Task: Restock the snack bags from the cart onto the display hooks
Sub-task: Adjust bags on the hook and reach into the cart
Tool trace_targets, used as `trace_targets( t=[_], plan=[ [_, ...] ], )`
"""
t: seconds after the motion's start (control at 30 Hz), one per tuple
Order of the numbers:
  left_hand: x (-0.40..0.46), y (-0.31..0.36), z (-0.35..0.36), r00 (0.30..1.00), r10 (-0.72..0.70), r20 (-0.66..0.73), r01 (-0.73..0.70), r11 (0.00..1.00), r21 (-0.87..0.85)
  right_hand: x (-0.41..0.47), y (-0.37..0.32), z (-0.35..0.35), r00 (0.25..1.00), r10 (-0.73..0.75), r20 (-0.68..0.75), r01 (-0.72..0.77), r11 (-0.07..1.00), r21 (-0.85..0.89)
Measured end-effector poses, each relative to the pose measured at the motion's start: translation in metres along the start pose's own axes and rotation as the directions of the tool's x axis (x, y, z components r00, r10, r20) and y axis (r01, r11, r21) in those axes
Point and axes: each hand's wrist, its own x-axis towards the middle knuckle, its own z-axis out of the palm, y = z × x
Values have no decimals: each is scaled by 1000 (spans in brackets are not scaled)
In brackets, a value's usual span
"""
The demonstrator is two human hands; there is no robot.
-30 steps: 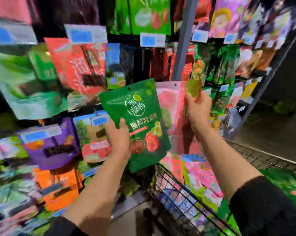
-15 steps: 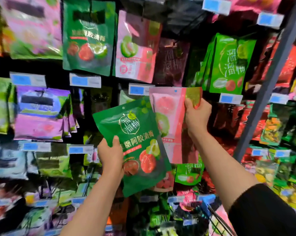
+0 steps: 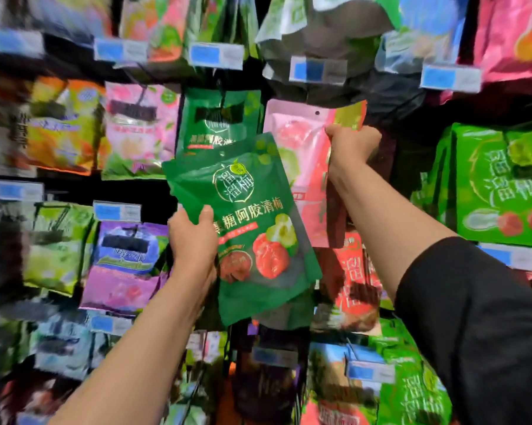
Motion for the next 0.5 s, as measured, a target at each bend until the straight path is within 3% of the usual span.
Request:
trace_targets(
  t=[0.5],
  plan=[
    [34, 21, 28, 994, 106, -24, -103, 990, 96, 24, -20, 52, 994, 107, 22, -108, 993, 43]
  ],
)
